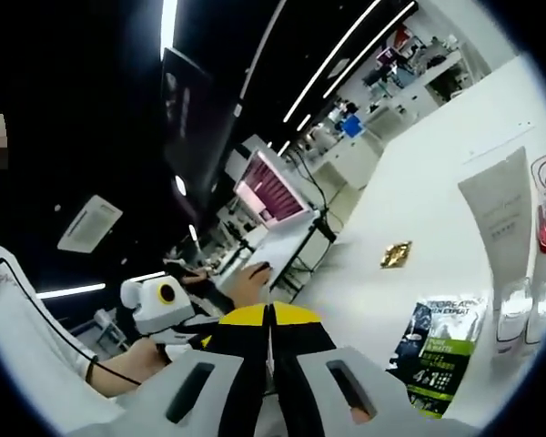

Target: Arrange the skincare products in the storage area until every visible bottle or jar stands upright without overlapping.

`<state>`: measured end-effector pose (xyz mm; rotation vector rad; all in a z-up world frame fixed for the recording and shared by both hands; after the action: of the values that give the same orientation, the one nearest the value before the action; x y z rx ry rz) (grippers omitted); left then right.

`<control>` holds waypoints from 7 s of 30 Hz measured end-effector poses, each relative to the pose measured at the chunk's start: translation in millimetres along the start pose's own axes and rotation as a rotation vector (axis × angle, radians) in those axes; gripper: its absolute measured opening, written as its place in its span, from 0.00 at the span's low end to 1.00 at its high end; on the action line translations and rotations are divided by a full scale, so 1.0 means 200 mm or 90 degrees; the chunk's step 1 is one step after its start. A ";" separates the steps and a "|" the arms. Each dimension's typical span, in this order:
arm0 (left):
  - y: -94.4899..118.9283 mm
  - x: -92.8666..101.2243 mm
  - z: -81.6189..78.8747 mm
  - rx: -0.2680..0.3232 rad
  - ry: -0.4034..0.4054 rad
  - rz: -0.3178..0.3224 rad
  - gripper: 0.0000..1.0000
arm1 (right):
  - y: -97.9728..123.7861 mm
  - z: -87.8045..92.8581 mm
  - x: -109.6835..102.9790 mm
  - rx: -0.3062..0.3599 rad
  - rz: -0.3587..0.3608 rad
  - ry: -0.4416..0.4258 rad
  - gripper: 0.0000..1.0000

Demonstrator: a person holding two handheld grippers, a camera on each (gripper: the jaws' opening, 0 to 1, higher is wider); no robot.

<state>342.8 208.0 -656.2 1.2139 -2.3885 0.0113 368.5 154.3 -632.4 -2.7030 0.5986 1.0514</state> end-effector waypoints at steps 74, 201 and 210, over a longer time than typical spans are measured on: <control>-0.08 -0.58 0.69 -0.340 0.027 -0.077 0.03 | -0.27 0.69 0.68 -0.410 0.185 0.482 0.01; -0.01 -0.39 0.25 -0.169 -0.144 -0.111 0.81 | 0.61 0.00 0.44 -0.169 0.340 0.486 0.67; 0.04 -0.41 0.26 -0.178 -0.139 -0.132 0.90 | 0.74 -0.05 0.52 -0.150 0.397 0.435 0.81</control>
<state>357.2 263.7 -734.7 1.3744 -2.3295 -0.5280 380.6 -14.7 -698.9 -3.1492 1.5889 0.2351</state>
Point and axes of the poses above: the point that each gripper's makers call its tool centre point, and the gripper's own axes: y roughly backward along the fingers, x roughly to its right, z roughly out of its underside, the point moved 1 cm from there along y, roughly backward along the fingers, and after that the axes turned 7 degrees about x, right-handed, at the moved point
